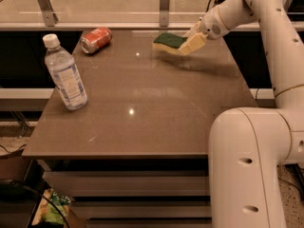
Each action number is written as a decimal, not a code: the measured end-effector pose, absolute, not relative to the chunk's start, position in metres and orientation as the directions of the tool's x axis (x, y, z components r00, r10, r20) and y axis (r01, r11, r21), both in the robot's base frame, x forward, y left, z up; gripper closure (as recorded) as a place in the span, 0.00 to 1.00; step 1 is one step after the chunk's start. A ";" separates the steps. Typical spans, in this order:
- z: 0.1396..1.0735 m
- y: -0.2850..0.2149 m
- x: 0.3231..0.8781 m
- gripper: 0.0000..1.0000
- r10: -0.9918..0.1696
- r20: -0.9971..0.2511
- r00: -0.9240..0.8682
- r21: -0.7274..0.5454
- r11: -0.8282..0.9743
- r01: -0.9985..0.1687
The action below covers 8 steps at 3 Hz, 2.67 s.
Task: Move sponge near blue plastic bottle
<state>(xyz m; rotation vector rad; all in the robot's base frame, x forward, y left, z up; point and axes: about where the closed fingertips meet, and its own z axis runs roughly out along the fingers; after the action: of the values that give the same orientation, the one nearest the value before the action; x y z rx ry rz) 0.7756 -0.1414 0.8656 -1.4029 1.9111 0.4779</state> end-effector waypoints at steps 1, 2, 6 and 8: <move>0.888 -0.146 0.769 1.00 -0.696 -0.698 -0.169 -0.139 0.364 -0.921; 0.898 -0.144 0.756 1.00 -0.703 -0.691 -0.169 -0.143 0.362 -0.921; 0.899 -0.121 0.642 1.00 -0.700 -0.705 -0.112 -0.205 0.353 -0.913; 0.869 -0.106 0.609 1.00 -0.728 -0.675 -0.116 -0.173 0.310 -0.935</move>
Offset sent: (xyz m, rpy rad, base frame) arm -0.0730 0.0097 0.0346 -0.0674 -0.0241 -0.0344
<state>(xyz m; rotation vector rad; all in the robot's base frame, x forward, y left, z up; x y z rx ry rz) 0.6090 -0.1056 0.8691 -1.4748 1.9006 0.3880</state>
